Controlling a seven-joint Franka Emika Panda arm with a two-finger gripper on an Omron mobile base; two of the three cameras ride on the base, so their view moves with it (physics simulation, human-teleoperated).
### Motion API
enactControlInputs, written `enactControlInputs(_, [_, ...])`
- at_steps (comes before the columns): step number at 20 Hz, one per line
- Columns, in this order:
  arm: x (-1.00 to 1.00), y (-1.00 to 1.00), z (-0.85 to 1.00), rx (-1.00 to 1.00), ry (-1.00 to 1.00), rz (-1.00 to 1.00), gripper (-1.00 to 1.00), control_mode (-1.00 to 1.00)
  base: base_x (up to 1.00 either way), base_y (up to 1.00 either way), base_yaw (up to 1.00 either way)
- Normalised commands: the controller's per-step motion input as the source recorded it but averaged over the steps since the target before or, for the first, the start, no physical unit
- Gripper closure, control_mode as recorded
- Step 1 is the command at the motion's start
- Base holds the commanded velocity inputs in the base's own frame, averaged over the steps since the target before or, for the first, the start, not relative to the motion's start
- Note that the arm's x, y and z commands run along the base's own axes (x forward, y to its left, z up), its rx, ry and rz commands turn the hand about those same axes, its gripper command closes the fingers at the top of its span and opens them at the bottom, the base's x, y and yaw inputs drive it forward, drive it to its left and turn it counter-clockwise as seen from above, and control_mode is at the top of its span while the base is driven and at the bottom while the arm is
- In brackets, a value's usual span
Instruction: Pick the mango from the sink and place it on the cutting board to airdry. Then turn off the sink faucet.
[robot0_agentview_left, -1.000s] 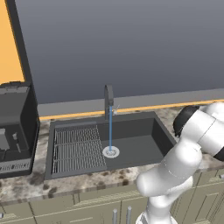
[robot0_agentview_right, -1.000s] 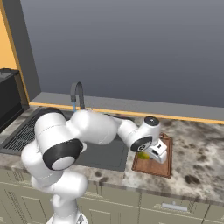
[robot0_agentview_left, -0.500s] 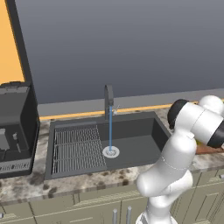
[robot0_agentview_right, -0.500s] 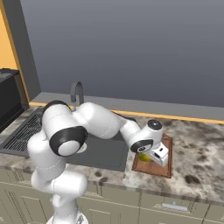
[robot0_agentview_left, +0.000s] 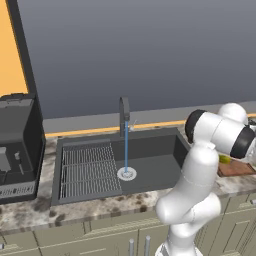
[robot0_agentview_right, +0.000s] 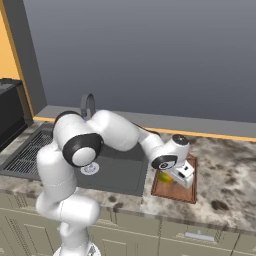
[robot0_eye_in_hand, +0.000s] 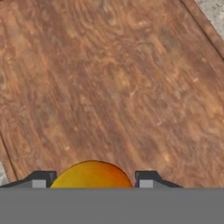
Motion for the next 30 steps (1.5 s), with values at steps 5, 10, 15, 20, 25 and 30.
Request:
enactControlInputs(5, [-0.11, -0.08, 0.0, 0.0, 0.0, -0.01, -1.0, -1.0, 0.0, 0.0, 0.0])
enactControlInputs(10, [-0.02, 0.0, 0.1, 0.0, 0.0, 0.0, -1.0, -1.0, 0.0, 0.0, 0.0])
enactControlInputs(15, [-0.3, 0.0, 0.42, 0.0, -0.16, 0.05, -1.0, -1.0, 0.0, 0.0, 0.0])
enactControlInputs(20, [-0.28, 0.09, 0.52, -0.06, -0.11, 0.14, -1.0, -1.0, 0.0, 0.0, 0.0])
enactControlInputs(25, [-0.25, 0.49, 0.14, -0.07, -0.11, 0.08, -1.0, -1.0, 0.0, 0.0, 0.0])
enactControlInputs(30, [-0.23, 0.11, 0.61, 0.0, -0.13, 0.24, -1.0, -1.0, 0.0, 0.0, 0.0])
